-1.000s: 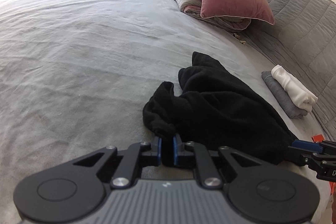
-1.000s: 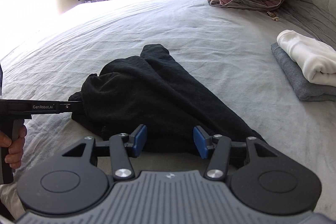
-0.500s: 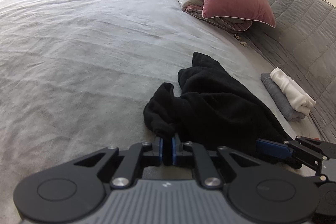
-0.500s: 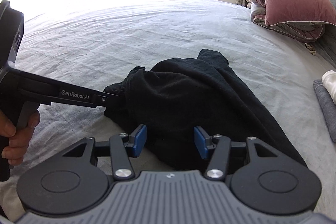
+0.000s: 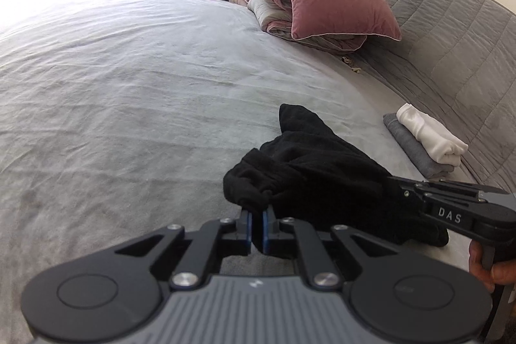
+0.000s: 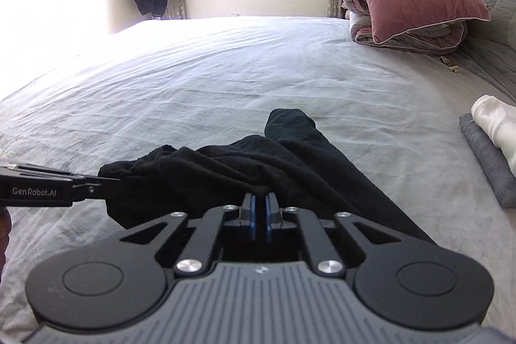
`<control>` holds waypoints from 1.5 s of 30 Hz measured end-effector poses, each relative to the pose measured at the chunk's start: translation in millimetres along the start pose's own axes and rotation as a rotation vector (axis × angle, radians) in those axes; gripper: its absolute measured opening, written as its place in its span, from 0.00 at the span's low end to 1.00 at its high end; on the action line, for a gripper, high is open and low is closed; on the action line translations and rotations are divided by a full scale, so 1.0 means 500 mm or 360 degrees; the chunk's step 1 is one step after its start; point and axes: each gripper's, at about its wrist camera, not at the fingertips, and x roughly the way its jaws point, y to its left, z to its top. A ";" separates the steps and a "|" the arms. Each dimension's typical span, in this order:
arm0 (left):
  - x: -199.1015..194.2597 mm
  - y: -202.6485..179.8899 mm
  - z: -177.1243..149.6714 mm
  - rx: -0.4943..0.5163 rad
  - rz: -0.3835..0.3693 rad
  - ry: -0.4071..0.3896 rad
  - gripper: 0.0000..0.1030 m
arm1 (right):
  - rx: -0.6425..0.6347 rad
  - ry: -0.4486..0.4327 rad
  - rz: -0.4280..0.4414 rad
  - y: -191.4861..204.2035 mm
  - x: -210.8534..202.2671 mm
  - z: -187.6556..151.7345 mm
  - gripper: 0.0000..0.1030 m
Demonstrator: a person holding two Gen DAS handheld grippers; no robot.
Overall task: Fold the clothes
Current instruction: 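Grasp another edge of the shirt with the left gripper while the right gripper holds its edge, then lift the shirt with both grippers and shake it out above the bed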
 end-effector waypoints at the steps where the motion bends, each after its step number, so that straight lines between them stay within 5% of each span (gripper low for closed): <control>1: -0.009 0.005 0.001 -0.0004 -0.0002 0.0004 0.06 | 0.0044 -0.0015 0.0005 -0.011 -0.009 0.006 0.07; 13: -0.109 0.045 -0.006 0.0034 -0.0009 -0.0048 0.06 | 0.0348 -0.0145 0.0035 -0.081 -0.082 0.045 0.07; 22: -0.192 0.091 -0.001 -0.0034 0.0165 -0.0278 0.05 | 0.0334 -0.0256 0.0113 -0.067 -0.097 0.066 0.00; 32: -0.159 0.146 -0.014 -0.0164 0.0233 -0.0148 0.06 | 0.0059 0.0011 0.0271 0.024 -0.045 0.015 0.22; 34: -0.150 0.151 -0.016 -0.0188 0.0239 -0.0119 0.07 | 0.0000 0.0045 0.0309 0.041 -0.045 0.004 0.38; 45: -0.119 0.154 -0.009 -0.0244 0.0263 -0.0079 0.07 | -0.0513 0.0238 0.0606 0.164 -0.047 -0.071 0.40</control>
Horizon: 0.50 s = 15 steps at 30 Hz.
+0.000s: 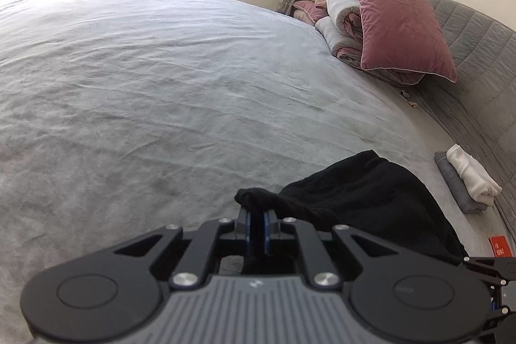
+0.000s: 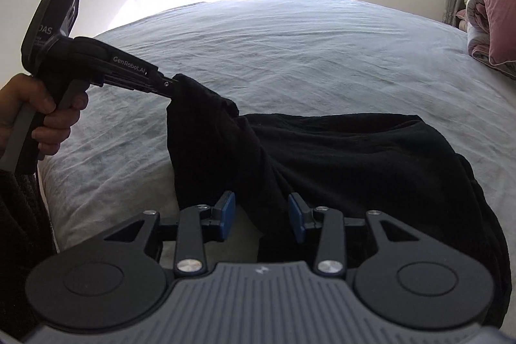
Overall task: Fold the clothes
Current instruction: 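Lift the shirt with both grippers and shake it out above the bed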
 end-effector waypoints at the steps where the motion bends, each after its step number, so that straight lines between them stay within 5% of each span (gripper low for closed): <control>1: 0.001 -0.001 0.001 -0.0003 0.0002 -0.0001 0.07 | -0.0023 0.0022 0.0042 0.007 0.004 -0.003 0.40; 9: 0.010 -0.007 0.005 -0.0030 0.0009 -0.0002 0.07 | -0.0127 0.0019 0.0098 0.045 0.014 -0.008 0.40; 15: 0.012 -0.009 0.005 -0.0035 0.0009 0.0000 0.07 | -0.0220 0.0053 -0.0081 0.051 0.042 -0.007 0.40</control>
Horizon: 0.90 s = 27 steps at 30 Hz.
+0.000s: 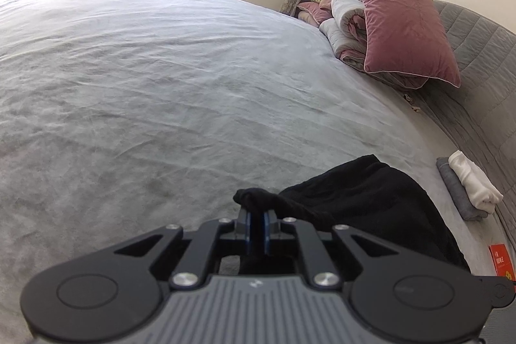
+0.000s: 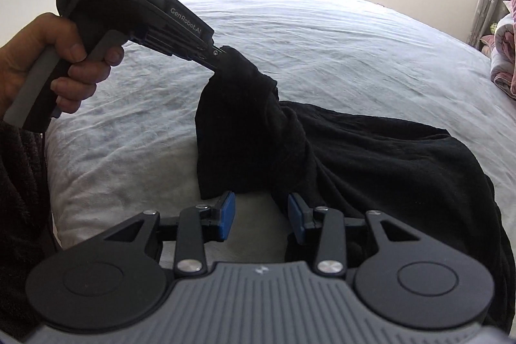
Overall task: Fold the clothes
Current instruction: 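Lift the shirt with both grippers and shake it out above the bed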
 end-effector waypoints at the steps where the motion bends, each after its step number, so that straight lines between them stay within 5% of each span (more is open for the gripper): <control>1: 0.000 0.001 0.000 -0.0001 0.0001 -0.0001 0.07 | -0.0017 0.0018 -0.0040 -0.002 0.009 -0.001 0.40; 6: 0.000 0.008 0.003 -0.0033 0.0023 -0.0015 0.07 | -0.0070 0.0083 -0.0240 -0.019 0.060 -0.004 0.40; 8: -0.002 0.009 0.005 -0.0041 0.0040 -0.0028 0.06 | -0.0054 0.0082 -0.0277 -0.027 0.064 0.001 0.22; 9: -0.003 0.009 0.007 -0.0035 0.0052 -0.0039 0.06 | -0.0040 0.0079 -0.0290 -0.032 0.064 0.005 0.04; 20: -0.123 -0.016 0.042 0.0067 -0.0003 -0.0306 0.06 | 0.0416 -0.0334 -0.0468 -0.100 -0.096 0.061 0.02; 27: -0.260 -0.052 0.064 0.0176 -0.0035 -0.0579 0.06 | 0.0470 -0.0497 -0.0503 -0.086 -0.189 0.122 0.02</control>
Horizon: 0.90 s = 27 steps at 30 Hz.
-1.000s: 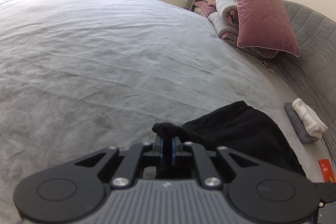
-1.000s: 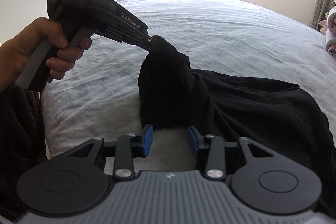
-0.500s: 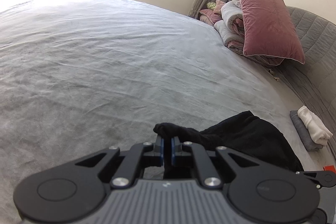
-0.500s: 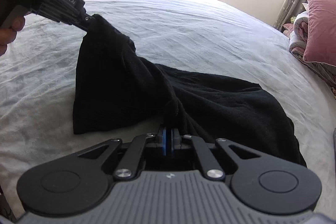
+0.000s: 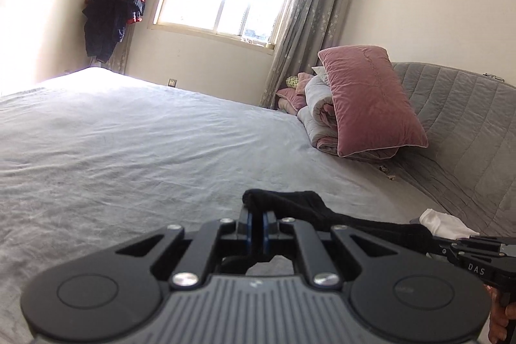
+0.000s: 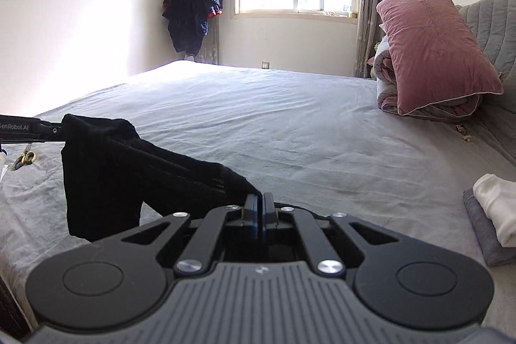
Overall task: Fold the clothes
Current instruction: 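Lift the shirt with both grippers and shake it out above the bed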
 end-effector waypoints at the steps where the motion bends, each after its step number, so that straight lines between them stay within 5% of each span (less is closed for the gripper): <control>1: -0.014 -0.003 0.012 0.0000 -0.0008 -0.0028 0.06 | -0.0009 -0.0027 -0.0007 0.004 -0.008 0.013 0.02; 12: -0.069 -0.065 0.155 0.0138 -0.0055 -0.0261 0.05 | -0.0071 -0.0260 -0.0137 0.003 -0.025 0.144 0.02; 27: 0.258 -0.099 0.196 0.0310 0.0196 -0.0069 0.06 | -0.0150 -0.0187 -0.0440 -0.104 0.192 0.156 0.02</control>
